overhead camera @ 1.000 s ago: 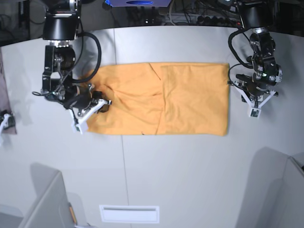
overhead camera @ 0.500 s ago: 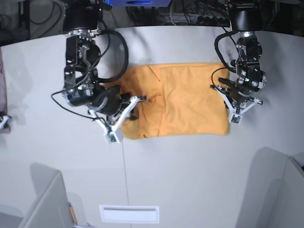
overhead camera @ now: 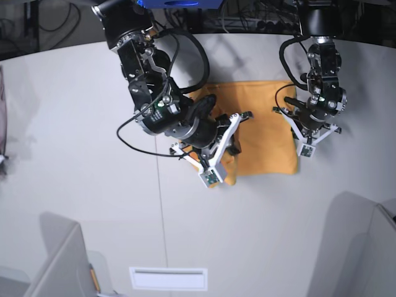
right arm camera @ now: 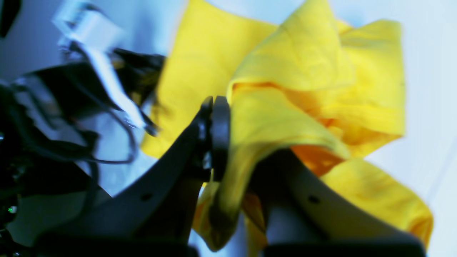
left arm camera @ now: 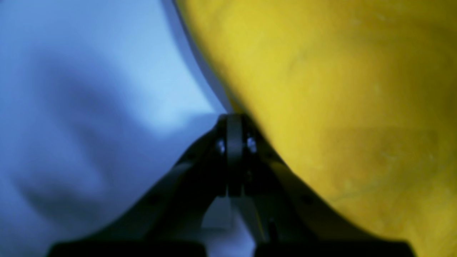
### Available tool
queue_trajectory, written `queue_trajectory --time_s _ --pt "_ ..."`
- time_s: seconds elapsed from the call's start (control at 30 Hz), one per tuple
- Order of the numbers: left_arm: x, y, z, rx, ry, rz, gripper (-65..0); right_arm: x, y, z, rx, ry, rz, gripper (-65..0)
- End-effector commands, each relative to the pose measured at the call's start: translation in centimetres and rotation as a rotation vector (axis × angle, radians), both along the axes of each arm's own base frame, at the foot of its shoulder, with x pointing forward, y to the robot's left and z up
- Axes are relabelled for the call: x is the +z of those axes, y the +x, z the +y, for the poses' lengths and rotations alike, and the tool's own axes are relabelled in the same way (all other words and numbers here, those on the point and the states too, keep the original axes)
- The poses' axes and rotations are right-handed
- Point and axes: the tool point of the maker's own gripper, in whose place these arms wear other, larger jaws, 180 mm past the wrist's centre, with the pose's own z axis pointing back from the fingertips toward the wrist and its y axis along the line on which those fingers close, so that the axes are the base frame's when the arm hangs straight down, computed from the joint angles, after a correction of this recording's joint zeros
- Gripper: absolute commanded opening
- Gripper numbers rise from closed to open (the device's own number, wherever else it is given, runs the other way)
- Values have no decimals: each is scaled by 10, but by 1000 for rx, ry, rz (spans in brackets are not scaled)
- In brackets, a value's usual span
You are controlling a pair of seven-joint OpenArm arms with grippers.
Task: Fold the T-shirt properly
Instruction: 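Grasp the folded shirt's end with the right gripper, then fold the grasped end over toward the left gripper and release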
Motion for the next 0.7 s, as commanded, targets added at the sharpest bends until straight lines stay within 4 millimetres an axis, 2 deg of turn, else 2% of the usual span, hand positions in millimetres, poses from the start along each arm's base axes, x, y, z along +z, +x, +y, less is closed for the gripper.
queue_trajectory --time_s 0.0,0.1,0.3,0.57,0.67 --pt "-11 -18 1 -16 22 83 -650 21 7 11 11 46 -63 -650" --pt "-10 -20 1 -19 24 82 -650 24 4 25 50 52 -82 -650" --pt "-10 -21 0 -19 23 82 -650 7 0 44 88 45 -80 -650" --pt "-10 -20 0 -19 21 80 -650 -23 -4 67 131 33 -71 -650" --pt "-10 -20 0 -19 21 80 -650 -36 3 75 129 79 -16 -650"
